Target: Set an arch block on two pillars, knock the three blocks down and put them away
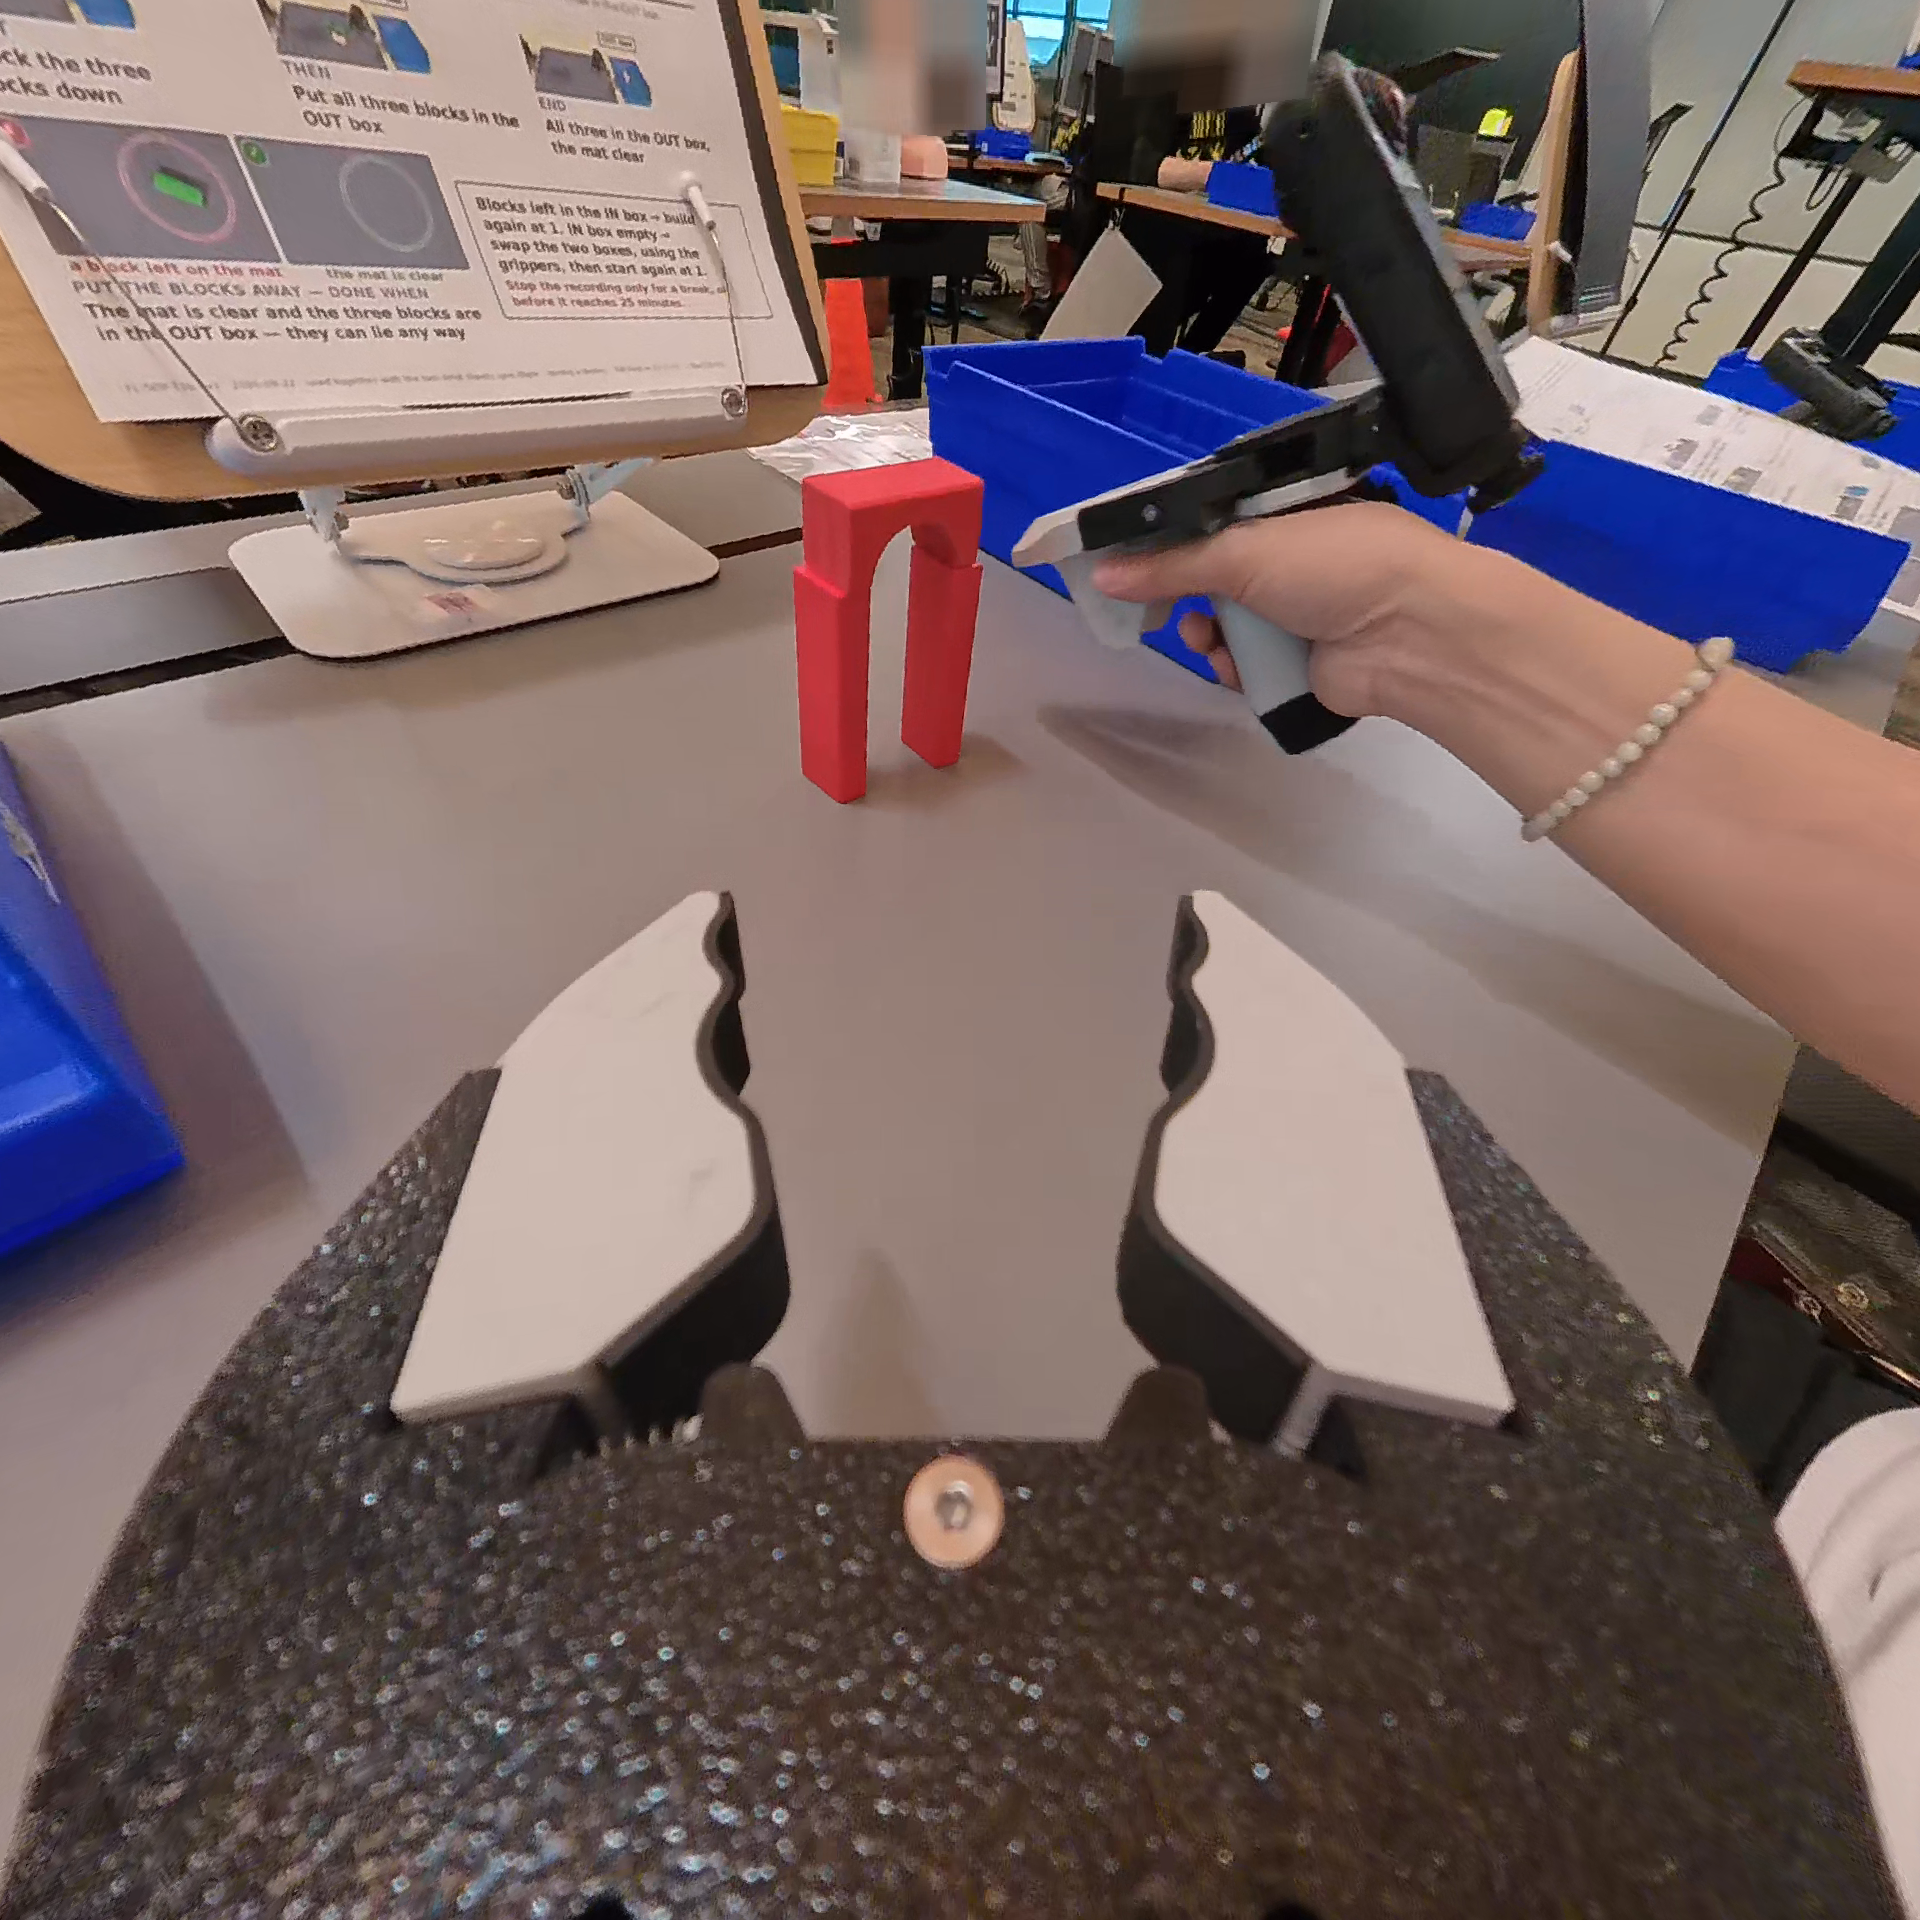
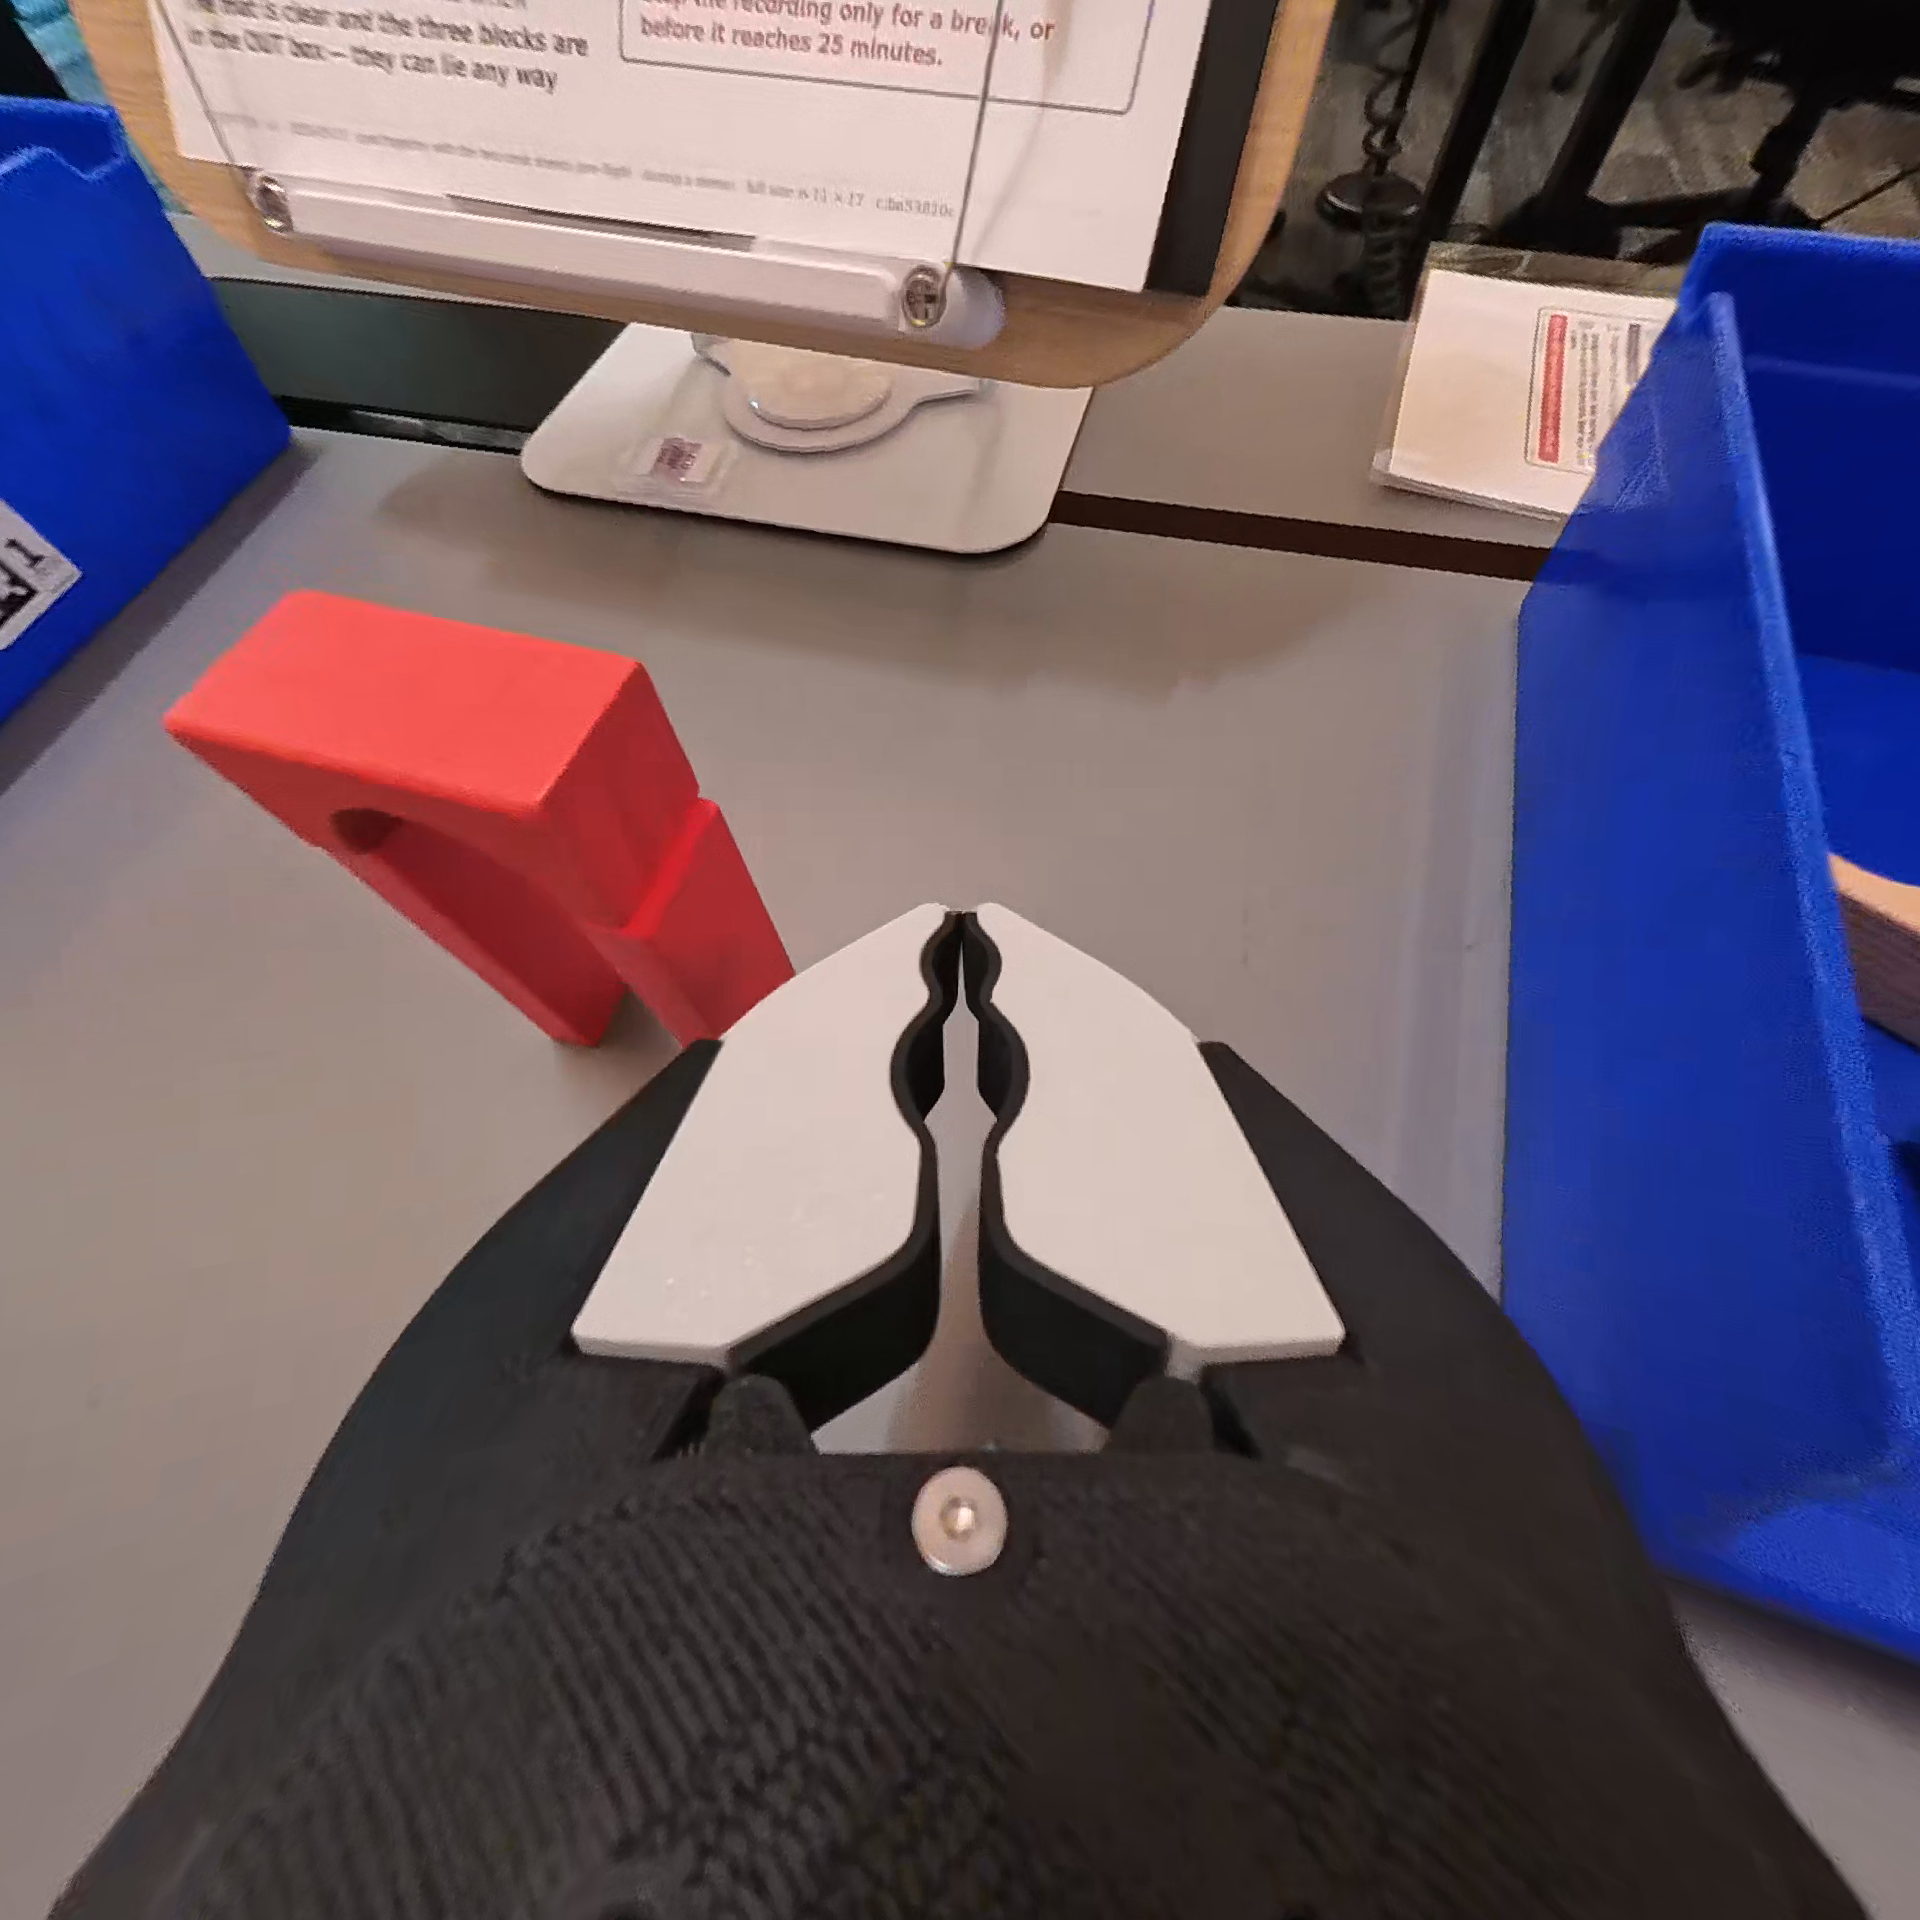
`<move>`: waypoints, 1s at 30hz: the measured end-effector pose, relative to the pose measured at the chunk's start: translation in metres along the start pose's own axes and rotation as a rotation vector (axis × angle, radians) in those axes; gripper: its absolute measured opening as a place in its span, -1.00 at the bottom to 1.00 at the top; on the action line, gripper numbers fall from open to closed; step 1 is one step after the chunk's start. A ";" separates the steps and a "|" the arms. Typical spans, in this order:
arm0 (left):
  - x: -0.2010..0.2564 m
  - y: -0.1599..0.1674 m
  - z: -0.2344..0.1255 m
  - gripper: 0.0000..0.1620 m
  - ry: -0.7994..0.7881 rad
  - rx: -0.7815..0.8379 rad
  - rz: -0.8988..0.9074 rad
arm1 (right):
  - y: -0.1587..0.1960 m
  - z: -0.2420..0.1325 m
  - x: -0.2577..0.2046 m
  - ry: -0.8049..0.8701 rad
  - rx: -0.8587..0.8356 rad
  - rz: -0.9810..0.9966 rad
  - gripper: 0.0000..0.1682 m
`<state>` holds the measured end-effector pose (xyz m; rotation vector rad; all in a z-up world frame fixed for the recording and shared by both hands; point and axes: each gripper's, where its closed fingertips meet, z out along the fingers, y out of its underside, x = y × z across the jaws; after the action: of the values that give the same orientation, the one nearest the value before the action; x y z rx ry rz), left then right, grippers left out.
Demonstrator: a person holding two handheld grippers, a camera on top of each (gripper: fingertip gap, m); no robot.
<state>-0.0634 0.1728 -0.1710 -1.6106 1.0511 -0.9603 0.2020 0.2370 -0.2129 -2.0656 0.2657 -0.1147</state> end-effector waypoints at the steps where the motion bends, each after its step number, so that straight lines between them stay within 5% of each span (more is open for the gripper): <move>1: 0.000 0.002 0.000 -0.04 0.002 -0.008 -0.002 | 0.001 0.004 -0.001 0.012 -0.010 -0.007 -1.00; 6: -0.001 0.009 -0.001 -0.02 0.006 -0.049 0.006 | 0.001 0.024 -0.008 0.068 -0.043 -0.002 -1.00; 13: 0.000 0.014 0.000 -0.01 0.019 -0.053 -0.011 | -0.024 0.021 -0.116 -0.243 0.073 -0.291 -1.00; 22: 0.001 0.012 -0.002 0.00 0.023 -0.050 -0.014 | -0.035 0.003 -0.090 -0.190 0.058 -0.406 -0.99; 30: 0.013 0.014 0.003 0.03 0.063 -0.069 0.016 | -0.008 0.042 -0.036 -0.276 -0.193 -0.665 -0.37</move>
<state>-0.0588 0.1591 -0.1834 -1.6343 1.1495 -0.9791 0.1765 0.2851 -0.2258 -2.2558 -0.6070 -0.2090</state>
